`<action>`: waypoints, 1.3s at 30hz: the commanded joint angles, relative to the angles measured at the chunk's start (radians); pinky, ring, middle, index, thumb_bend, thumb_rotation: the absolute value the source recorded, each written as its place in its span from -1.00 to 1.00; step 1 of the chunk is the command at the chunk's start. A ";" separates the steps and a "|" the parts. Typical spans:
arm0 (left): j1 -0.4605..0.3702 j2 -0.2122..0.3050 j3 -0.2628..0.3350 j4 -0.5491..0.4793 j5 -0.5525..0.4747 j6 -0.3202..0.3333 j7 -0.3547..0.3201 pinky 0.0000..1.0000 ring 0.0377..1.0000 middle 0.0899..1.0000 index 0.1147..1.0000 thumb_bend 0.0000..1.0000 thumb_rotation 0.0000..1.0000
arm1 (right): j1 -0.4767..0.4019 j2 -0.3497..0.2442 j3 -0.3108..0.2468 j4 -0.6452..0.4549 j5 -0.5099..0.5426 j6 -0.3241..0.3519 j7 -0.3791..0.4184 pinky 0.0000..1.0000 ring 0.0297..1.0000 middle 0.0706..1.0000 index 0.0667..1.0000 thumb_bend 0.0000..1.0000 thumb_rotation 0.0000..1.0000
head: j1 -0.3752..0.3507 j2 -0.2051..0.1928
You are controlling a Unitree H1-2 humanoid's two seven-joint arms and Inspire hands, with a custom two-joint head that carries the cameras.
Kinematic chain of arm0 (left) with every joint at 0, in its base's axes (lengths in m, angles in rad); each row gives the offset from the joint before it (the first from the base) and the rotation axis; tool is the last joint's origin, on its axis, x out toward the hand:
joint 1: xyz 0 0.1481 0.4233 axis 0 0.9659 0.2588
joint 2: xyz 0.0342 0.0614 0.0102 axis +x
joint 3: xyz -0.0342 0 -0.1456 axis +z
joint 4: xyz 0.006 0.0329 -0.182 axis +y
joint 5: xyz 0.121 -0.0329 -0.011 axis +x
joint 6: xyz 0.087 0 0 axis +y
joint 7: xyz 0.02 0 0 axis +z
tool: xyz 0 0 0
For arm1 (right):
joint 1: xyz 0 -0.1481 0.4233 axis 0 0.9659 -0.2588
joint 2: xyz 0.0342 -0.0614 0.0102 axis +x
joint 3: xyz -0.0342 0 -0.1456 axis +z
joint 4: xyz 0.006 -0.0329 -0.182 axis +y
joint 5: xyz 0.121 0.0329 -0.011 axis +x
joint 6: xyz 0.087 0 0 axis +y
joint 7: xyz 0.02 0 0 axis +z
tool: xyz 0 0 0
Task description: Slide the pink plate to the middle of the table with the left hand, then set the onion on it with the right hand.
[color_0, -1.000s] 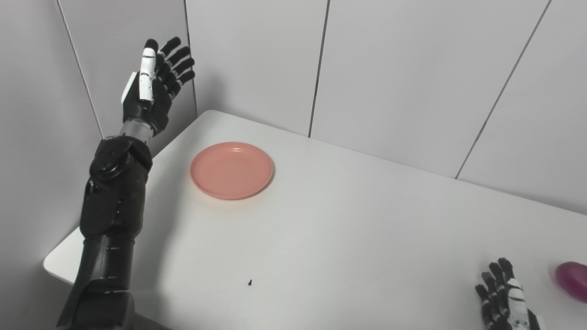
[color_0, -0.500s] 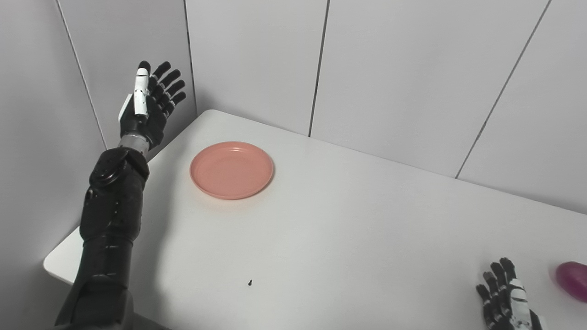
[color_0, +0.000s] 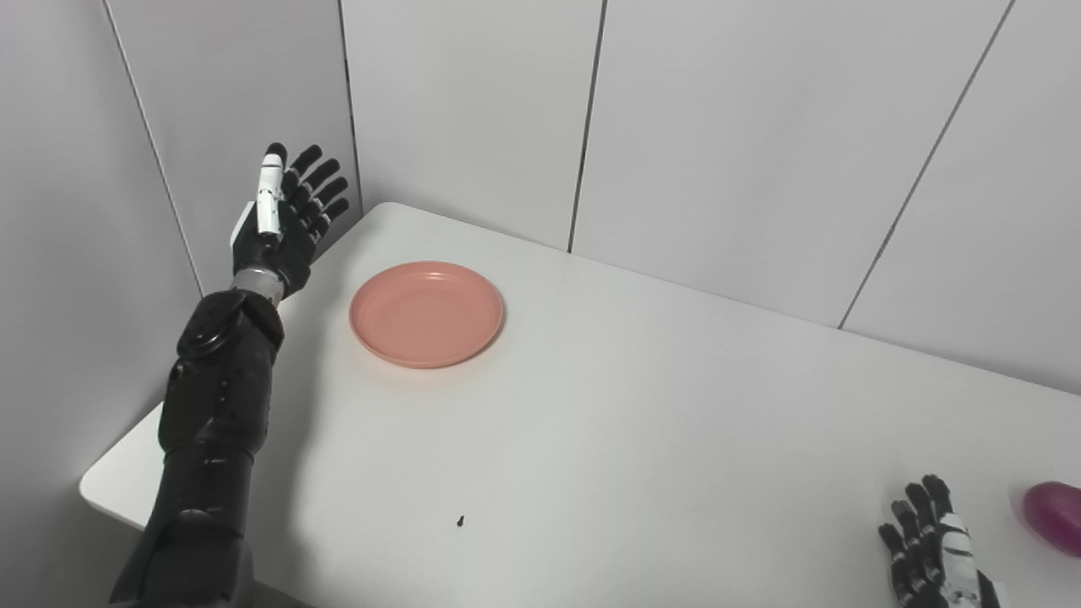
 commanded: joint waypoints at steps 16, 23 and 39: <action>-0.047 0.019 -0.030 0.193 0.015 -0.087 -0.036 0.85 0.79 0.77 0.74 -0.26 1.00 | -0.018 -0.001 -0.001 -0.050 0.011 -0.004 0.006 1.00 1.00 1.00 1.00 -0.96 1.00 | 0.001 0.006; -0.038 0.020 -0.048 0.233 0.023 -0.110 -0.058 0.88 0.82 0.80 0.76 -0.25 1.00 | -0.016 0.000 -0.001 -0.045 0.014 -0.016 0.007 1.00 1.00 1.00 1.00 -0.95 1.00 | 0.002 0.006; -0.022 -0.006 -0.057 0.284 0.006 -0.143 -0.109 0.88 0.83 0.81 0.79 -0.25 1.00 | -0.015 0.000 -0.002 -0.053 0.014 -0.010 0.003 1.00 1.00 1.00 1.00 -0.95 1.00 | -0.002 0.011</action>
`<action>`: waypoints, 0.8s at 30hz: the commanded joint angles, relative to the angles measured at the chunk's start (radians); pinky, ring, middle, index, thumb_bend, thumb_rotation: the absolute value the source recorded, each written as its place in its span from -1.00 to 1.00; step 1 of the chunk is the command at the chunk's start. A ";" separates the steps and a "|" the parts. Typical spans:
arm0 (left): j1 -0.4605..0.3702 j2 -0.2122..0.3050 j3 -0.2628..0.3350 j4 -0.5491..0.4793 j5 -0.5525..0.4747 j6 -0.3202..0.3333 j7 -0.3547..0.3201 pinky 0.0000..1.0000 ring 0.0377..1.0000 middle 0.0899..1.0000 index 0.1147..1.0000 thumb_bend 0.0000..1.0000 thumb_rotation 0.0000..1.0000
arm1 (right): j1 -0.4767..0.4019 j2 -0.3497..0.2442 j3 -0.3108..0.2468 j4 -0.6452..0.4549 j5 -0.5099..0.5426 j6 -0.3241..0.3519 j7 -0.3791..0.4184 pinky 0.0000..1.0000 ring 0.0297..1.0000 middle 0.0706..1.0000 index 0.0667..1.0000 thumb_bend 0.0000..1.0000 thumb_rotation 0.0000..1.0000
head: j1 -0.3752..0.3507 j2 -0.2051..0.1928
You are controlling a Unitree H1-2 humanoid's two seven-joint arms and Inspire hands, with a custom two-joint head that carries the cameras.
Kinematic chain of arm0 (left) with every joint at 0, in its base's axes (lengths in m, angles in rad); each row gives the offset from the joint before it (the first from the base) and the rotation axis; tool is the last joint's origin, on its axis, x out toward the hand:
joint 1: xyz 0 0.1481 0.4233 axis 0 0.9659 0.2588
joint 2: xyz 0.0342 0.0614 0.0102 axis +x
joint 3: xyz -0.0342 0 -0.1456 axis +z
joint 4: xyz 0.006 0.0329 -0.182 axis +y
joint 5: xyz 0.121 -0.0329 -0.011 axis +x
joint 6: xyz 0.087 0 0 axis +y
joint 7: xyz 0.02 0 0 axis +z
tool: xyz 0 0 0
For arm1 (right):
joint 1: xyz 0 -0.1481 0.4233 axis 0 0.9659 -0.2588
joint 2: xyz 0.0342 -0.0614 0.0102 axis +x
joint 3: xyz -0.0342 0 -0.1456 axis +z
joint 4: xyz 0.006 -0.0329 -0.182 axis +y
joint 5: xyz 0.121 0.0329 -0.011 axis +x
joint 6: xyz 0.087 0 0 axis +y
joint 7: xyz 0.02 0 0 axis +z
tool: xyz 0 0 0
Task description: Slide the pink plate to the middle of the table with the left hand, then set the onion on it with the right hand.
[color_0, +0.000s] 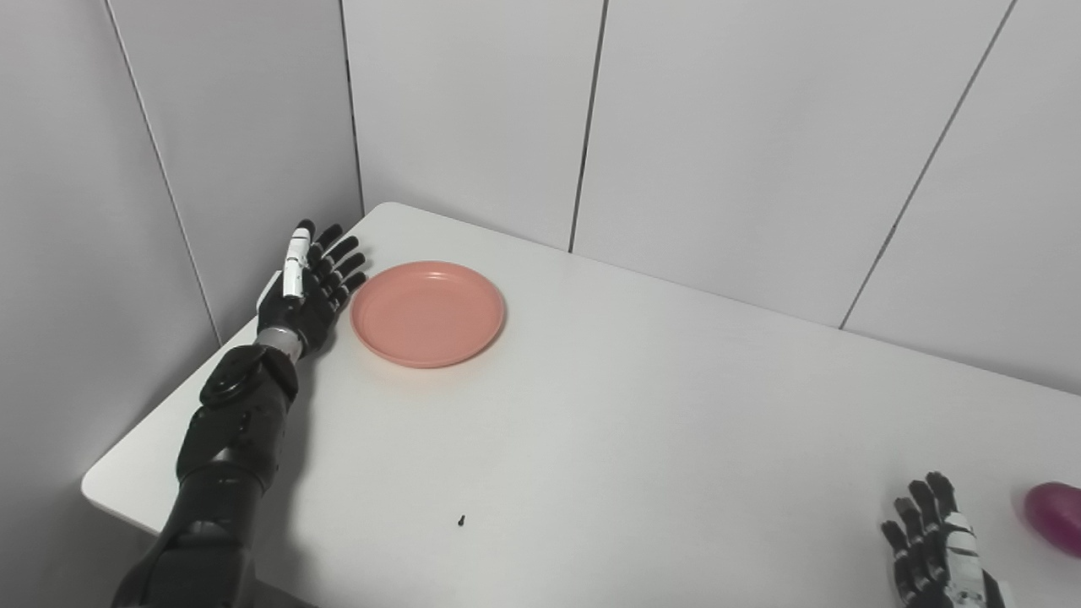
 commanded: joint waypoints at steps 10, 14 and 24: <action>-0.077 -0.019 -0.048 0.069 0.015 -0.024 -0.011 0.77 0.75 0.73 0.69 -0.21 1.00 | -0.016 -0.001 0.003 -0.041 -0.004 -0.008 0.004 1.00 1.00 1.00 1.00 -0.94 1.00 | -0.007 0.003; -0.086 -0.031 -0.067 0.071 0.012 -0.016 -0.019 0.73 0.73 0.72 0.67 -0.17 1.00 | -0.016 0.003 0.002 -0.038 -0.004 -0.013 0.002 1.00 1.00 1.00 1.00 -0.95 1.00 | -0.010 0.003; -0.089 -0.068 -0.093 0.044 0.005 0.002 -0.041 0.74 0.72 0.71 0.67 -0.21 1.00 | -0.016 0.007 0.000 -0.037 0.000 -0.018 0.000 1.00 1.00 1.00 1.00 -0.94 1.00 | -0.019 0.009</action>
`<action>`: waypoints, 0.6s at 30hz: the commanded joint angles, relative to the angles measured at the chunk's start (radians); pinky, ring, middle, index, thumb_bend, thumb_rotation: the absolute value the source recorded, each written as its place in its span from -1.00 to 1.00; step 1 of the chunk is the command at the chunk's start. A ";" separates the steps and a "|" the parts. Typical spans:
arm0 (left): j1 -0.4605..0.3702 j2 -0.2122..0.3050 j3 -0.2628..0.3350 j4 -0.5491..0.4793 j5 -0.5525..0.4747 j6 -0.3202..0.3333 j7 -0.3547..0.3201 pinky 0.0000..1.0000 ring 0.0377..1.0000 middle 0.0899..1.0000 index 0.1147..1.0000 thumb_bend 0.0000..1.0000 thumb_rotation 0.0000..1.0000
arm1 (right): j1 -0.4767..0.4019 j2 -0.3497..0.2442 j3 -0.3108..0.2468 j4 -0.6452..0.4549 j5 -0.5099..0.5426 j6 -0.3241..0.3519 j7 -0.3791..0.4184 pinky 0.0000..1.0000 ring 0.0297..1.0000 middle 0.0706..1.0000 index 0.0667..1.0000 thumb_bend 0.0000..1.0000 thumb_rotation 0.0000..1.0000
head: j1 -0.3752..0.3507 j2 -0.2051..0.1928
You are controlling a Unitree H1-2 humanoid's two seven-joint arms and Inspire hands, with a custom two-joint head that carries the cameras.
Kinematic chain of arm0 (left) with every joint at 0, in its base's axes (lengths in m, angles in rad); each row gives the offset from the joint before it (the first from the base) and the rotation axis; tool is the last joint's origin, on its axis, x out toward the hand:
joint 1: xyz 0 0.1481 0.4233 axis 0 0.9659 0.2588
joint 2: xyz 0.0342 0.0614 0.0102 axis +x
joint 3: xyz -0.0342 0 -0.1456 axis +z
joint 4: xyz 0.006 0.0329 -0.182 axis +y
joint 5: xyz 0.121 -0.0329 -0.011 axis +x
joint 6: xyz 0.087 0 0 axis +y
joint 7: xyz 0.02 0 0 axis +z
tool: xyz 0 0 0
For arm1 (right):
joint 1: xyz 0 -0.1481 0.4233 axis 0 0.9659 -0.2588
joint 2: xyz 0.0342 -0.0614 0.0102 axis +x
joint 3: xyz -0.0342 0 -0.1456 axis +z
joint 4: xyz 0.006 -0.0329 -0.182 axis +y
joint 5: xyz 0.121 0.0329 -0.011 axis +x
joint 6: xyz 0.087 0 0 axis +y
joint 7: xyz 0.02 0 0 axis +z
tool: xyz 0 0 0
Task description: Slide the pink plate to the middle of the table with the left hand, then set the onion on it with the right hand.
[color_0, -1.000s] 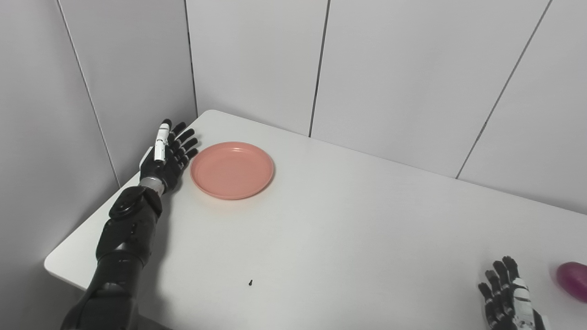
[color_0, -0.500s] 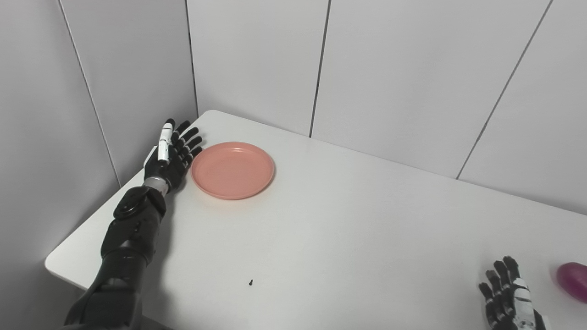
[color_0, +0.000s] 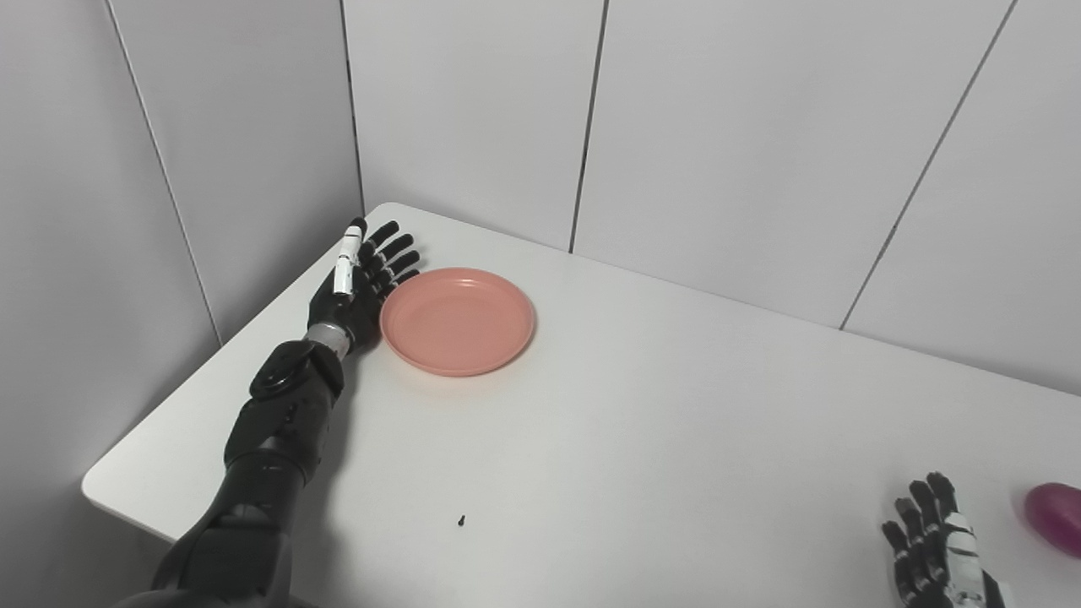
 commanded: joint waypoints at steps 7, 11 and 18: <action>-0.012 -0.028 -0.027 -0.058 -0.004 0.042 -0.021 0.69 0.68 0.67 0.63 -0.19 1.00 | -0.017 0.005 -0.001 -0.033 0.003 -0.019 0.005 1.00 1.00 1.00 1.00 -0.95 1.00 | -0.004 0.003; 0.002 -0.046 -0.018 -0.116 -0.020 0.090 -0.005 0.69 0.66 0.65 0.62 -0.19 1.00 | -0.016 0.005 0.000 -0.035 0.004 -0.012 0.003 1.00 1.00 1.00 1.00 -0.94 1.00 | -0.021 0.016; 0.025 -0.079 -0.024 -0.214 -0.035 0.150 -0.011 0.70 0.69 0.69 0.64 -0.24 1.00 | -0.019 0.002 -0.002 -0.010 0.000 -0.034 0.011 1.00 1.00 1.00 1.00 -0.88 1.00 | -0.044 0.034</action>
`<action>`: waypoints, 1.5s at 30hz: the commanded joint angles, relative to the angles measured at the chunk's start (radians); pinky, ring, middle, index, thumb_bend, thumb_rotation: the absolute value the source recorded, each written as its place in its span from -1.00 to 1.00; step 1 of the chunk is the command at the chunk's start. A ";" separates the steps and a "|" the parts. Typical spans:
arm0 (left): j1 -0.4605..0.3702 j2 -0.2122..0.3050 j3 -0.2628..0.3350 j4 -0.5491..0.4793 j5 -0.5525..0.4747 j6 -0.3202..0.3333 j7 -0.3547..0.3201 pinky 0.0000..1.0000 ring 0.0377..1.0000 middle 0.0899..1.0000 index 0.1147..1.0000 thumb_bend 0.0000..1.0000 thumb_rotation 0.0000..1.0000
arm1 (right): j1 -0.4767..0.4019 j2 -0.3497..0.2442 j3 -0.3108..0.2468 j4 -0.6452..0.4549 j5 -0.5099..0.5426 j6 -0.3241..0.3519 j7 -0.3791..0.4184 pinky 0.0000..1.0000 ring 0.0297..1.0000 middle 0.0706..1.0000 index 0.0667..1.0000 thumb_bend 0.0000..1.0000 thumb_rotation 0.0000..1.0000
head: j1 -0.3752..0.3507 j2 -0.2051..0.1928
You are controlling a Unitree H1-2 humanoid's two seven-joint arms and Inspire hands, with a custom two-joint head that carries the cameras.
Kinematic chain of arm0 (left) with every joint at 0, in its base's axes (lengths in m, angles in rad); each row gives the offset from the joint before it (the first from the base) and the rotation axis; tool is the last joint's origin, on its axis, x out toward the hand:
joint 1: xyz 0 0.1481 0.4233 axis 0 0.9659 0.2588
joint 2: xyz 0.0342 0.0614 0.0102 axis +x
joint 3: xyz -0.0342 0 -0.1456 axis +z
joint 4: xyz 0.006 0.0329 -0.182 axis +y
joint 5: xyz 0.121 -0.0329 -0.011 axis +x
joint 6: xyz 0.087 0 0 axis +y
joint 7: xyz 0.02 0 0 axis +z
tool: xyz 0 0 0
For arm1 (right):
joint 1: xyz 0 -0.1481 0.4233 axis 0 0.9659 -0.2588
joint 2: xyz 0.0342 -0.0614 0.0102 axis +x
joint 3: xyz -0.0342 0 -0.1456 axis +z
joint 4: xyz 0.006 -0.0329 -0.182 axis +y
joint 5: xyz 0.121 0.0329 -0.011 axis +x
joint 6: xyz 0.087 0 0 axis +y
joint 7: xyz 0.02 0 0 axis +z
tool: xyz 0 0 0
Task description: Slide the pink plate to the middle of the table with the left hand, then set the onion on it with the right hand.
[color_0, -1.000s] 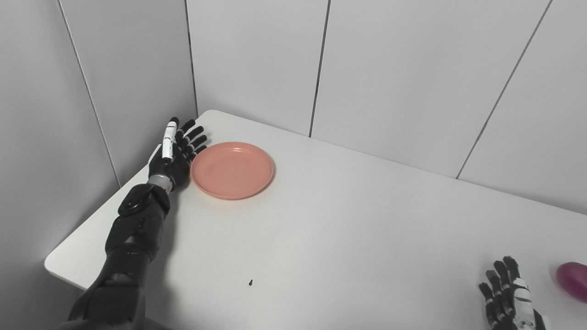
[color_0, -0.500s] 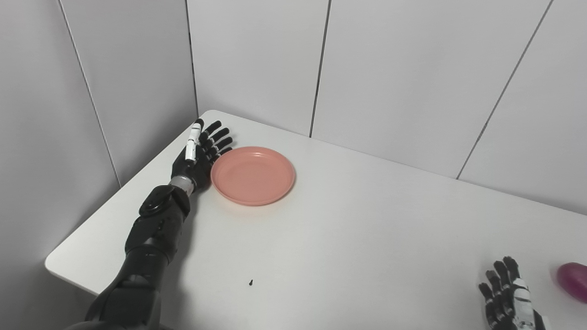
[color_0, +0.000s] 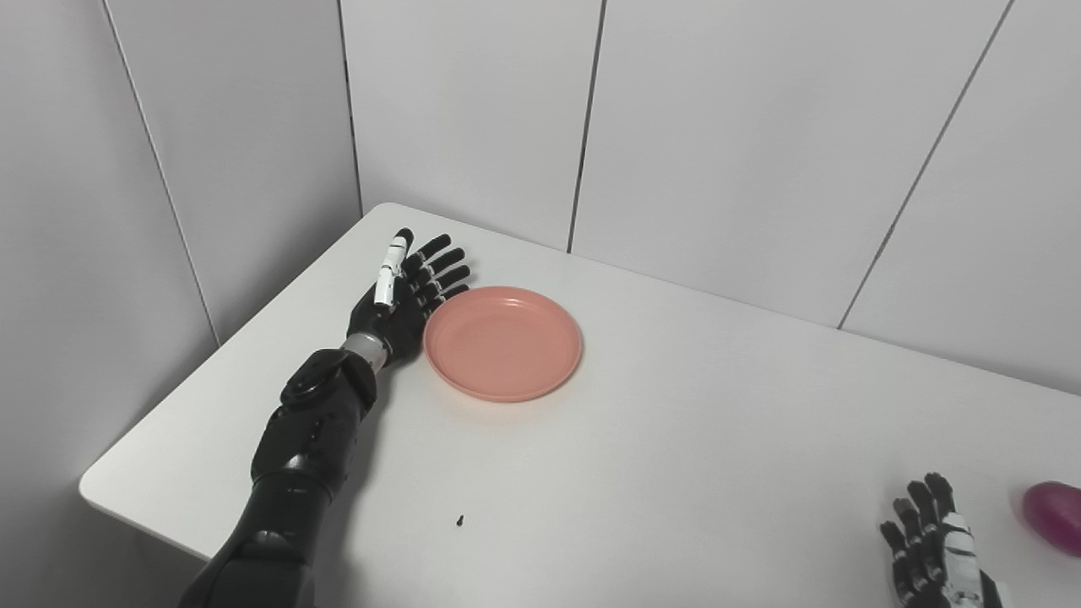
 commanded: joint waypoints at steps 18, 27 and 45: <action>0.006 -0.084 -0.028 -0.219 0.000 0.120 0.063 0.74 0.73 0.72 0.67 -0.25 1.00 | -0.023 -0.009 -0.014 0.025 -0.003 -0.058 0.015 1.00 1.00 1.00 1.00 -0.72 1.00 | -0.067 0.058; 0.017 -0.134 -0.040 -0.253 -0.003 0.134 0.103 0.77 0.76 0.74 0.71 -0.26 1.00 | -0.018 0.003 -0.012 0.011 -0.023 -0.051 0.008 1.00 1.00 1.00 1.00 -0.66 1.00 | -0.100 0.080; 0.073 -0.249 -0.053 -0.279 -0.014 0.109 0.129 0.77 0.74 0.73 0.68 -0.25 1.00 | -0.005 0.037 -0.002 -0.019 -0.047 -0.029 -0.042 1.00 1.00 1.00 1.00 -0.65 1.00 | -0.169 0.109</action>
